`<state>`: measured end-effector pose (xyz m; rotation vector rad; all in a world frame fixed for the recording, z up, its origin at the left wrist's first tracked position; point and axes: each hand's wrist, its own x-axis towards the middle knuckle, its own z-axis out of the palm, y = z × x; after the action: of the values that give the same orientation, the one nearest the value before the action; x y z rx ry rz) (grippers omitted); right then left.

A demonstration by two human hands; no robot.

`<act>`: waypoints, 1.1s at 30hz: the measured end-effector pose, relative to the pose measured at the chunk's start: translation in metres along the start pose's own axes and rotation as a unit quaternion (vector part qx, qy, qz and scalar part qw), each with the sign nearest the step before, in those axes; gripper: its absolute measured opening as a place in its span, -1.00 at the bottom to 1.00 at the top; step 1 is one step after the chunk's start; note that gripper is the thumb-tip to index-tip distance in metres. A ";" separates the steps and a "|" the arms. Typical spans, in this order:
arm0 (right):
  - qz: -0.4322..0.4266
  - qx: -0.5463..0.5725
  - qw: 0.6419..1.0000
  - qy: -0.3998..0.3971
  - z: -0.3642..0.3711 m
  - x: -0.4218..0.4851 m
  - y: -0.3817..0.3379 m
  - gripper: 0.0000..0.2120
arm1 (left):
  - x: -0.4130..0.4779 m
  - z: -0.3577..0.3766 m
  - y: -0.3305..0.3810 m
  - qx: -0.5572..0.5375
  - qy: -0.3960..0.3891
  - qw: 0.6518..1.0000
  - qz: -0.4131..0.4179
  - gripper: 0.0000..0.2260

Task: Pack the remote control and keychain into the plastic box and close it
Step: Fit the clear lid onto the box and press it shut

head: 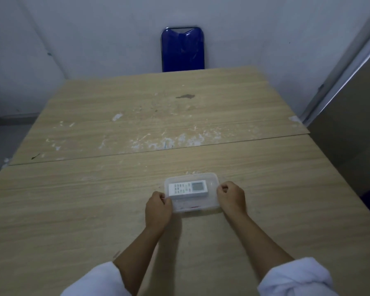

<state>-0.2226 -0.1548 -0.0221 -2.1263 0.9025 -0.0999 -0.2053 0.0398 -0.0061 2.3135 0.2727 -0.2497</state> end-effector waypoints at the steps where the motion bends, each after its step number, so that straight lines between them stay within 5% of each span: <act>1: 0.009 0.012 1.000 0.007 -0.007 0.005 0.003 -0.86 | 0.001 0.006 0.009 0.001 -0.007 1.000 0.006 -0.87; 17: 0.047 0.075 0.985 0.150 -0.153 0.162 0.059 -0.81 | 0.036 0.143 0.187 -0.098 -0.144 0.978 0.116 -0.71; 33: 0.104 0.110 0.974 0.166 -0.163 0.257 0.088 -0.71 | 0.073 0.222 0.225 -0.120 -0.168 0.974 0.090 -0.72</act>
<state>-0.1403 -0.4608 -0.0317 -1.8270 1.2443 -0.4375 -0.0952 -0.2648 -0.0212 2.0019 -0.0751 -0.4818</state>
